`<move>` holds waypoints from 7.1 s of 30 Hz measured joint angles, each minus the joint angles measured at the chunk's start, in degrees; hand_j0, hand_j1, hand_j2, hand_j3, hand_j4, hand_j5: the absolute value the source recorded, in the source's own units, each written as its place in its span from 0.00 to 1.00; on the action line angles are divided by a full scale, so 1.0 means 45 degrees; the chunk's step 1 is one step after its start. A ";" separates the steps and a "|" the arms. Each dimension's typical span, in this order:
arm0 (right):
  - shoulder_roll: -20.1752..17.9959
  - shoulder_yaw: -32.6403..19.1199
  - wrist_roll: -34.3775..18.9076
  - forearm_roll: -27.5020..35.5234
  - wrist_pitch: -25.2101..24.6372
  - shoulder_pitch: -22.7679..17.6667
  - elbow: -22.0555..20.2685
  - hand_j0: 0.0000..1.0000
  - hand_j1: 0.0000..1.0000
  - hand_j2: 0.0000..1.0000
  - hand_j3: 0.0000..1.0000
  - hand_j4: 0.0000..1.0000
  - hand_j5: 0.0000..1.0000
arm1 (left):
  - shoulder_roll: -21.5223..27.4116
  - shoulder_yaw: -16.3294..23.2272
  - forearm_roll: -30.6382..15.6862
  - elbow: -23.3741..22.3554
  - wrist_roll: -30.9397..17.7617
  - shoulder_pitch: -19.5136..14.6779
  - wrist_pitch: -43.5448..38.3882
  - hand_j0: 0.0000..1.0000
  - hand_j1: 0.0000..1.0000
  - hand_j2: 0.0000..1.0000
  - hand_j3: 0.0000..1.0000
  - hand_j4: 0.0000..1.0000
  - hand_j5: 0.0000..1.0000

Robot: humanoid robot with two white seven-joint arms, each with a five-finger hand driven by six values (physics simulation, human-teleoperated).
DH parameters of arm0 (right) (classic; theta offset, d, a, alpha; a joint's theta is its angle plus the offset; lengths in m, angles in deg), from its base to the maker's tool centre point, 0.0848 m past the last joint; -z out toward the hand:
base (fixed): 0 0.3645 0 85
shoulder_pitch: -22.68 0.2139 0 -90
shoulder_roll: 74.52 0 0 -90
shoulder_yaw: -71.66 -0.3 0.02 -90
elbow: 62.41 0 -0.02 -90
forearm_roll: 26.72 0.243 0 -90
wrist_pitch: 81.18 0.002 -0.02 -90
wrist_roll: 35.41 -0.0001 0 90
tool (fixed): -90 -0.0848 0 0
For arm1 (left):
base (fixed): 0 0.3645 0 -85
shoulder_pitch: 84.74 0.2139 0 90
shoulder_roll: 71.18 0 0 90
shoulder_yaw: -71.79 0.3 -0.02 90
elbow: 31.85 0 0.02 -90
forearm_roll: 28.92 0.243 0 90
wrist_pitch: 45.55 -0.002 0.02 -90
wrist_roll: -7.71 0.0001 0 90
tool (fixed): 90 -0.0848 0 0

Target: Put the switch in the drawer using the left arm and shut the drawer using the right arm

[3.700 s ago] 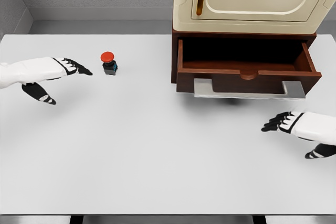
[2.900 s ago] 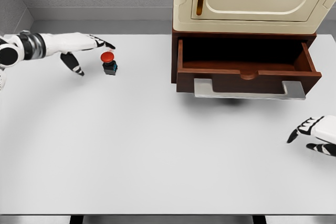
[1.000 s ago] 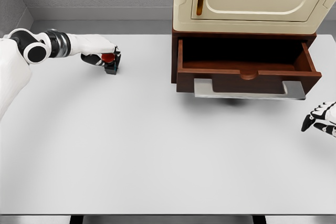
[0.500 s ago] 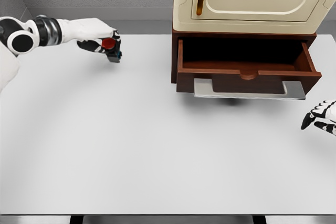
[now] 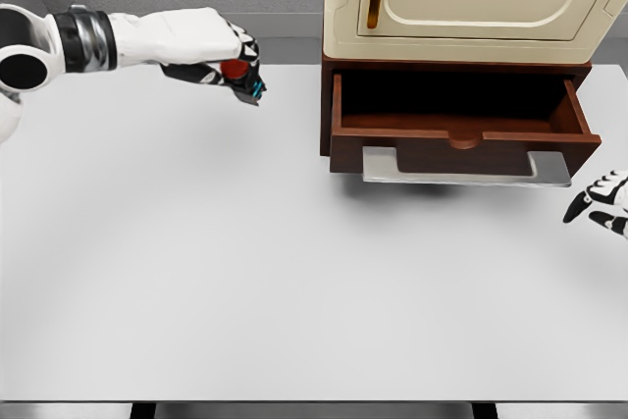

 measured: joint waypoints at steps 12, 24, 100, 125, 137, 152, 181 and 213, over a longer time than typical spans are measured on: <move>-0.0043 0.0004 0.0055 -0.0003 0.0000 -0.0020 0.0000 0.49 0.49 0.49 0.49 0.49 0.49 | 0.0069 0.0192 -0.1432 0.1028 0.0004 -0.0332 -0.0005 0.41 0.41 0.41 0.41 0.41 0.41; -0.0043 -0.0002 0.0047 -0.0002 0.0000 0.0000 0.0000 0.49 0.49 0.49 0.49 0.49 0.49 | 0.0118 0.0777 -0.2859 0.1067 0.0004 -0.0899 -0.0004 0.41 0.41 0.41 0.41 0.41 0.41; -0.0385 -0.0062 -0.0110 0.0000 0.0001 -0.0117 0.0000 0.54 0.54 0.54 0.54 0.54 0.54 | -0.4784 0.1293 -0.3972 -0.2700 0.0004 -0.1154 -0.0097 1.00 1.00 1.00 1.00 1.00 1.00; -0.0300 -0.0089 -0.0094 -0.0001 0.0001 -0.0117 0.0000 0.57 0.57 0.57 0.57 0.57 0.57 | -0.6273 0.2112 -0.1852 -0.0015 0.0572 -0.1152 -0.0108 1.00 1.00 1.00 1.00 1.00 1.00; -0.0290 -0.0138 -0.0099 -0.0001 0.0000 -0.0176 0.0000 0.57 0.57 0.57 0.57 0.57 0.57 | -0.4305 0.2349 -0.5189 0.1647 0.0016 -0.2070 -0.0014 1.00 1.00 1.00 1.00 1.00 1.00; -0.0297 -0.0139 -0.0104 -0.0002 0.0000 -0.0254 -0.0001 0.57 0.57 0.57 0.57 0.57 0.57 | 0.2034 0.6483 -1.5750 0.6140 0.0006 -0.3496 -0.2470 1.00 1.00 1.00 1.00 1.00 1.00; -0.0296 -0.0139 -0.0108 -0.0001 0.0000 -0.0254 0.0000 0.57 0.57 0.57 0.57 0.57 0.57 | 0.0762 0.5913 -1.6340 0.5217 0.1401 -0.3789 -1.1586 1.00 1.00 1.00 1.00 1.00 1.00; -0.0296 -0.0153 -0.0287 0.0003 0.0001 -0.0273 0.0000 0.58 0.58 0.58 0.58 0.58 0.58 | -0.0531 0.6398 -1.5972 0.3647 0.1364 -0.3477 -1.1492 1.00 1.00 1.00 1.00 1.00 1.00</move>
